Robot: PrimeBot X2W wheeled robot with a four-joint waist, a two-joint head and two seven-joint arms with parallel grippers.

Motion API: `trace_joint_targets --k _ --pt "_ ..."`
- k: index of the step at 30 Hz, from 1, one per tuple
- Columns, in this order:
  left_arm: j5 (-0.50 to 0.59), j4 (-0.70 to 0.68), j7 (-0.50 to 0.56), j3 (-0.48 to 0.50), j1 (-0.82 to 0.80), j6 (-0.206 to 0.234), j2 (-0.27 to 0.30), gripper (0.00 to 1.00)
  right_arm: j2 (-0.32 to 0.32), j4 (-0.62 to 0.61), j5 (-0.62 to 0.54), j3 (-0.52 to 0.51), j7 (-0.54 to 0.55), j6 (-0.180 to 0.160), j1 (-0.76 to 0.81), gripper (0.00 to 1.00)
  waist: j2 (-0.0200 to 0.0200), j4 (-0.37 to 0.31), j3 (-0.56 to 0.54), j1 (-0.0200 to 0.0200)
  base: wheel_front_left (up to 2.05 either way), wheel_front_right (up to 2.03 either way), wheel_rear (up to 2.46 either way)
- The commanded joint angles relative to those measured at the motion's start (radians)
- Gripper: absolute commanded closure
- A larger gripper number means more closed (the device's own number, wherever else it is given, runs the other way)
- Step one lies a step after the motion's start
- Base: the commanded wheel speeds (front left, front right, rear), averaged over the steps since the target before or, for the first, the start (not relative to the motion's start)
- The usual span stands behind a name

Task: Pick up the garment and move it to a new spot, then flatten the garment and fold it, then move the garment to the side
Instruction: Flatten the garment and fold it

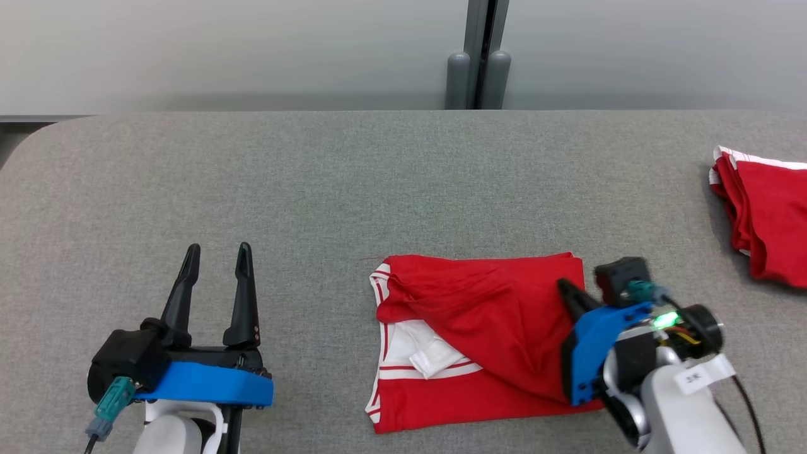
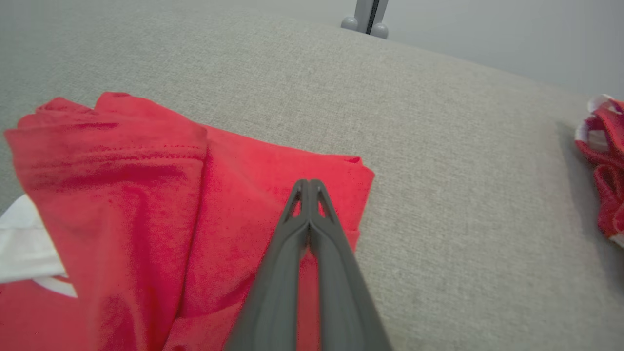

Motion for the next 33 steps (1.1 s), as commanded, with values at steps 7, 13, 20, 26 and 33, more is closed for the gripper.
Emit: trace_joint_targets --k 7,13,20,26,33 --pt "-0.009 0.048 -0.004 0.015 -0.017 -0.007 0.012 0.00 -0.007 -0.007 0.074 0.190 0.075 0.000 0.014 1.00 0.0000 0.006 -0.004 0.0000 0.00 0.00 0.00" --pt "-0.022 0.088 -0.004 0.022 -0.018 -0.007 0.017 0.00 -0.019 -0.095 0.249 0.497 0.133 0.000 0.042 1.00 0.0000 0.010 -0.015 0.0000 0.00 0.00 0.00" --pt "-0.032 0.108 -0.004 0.050 0.000 -0.007 0.027 0.00 -0.041 -0.316 0.538 0.643 0.094 0.000 0.058 1.00 0.0000 -0.002 -0.040 0.0000 0.00 0.00 0.00" --pt "-0.028 0.100 -0.004 0.054 0.024 -0.005 0.021 0.00 -0.093 -0.285 0.412 0.425 0.069 0.000 0.067 1.00 0.0000 -0.011 -0.067 0.0000 0.00 0.00 0.00" --pt "-0.017 0.089 -0.004 0.022 0.016 -0.005 0.006 0.00 -0.144 -0.097 0.290 0.272 0.102 0.000 -0.022 1.00 0.0000 0.014 -0.062 0.0000 0.00 0.00 0.00"
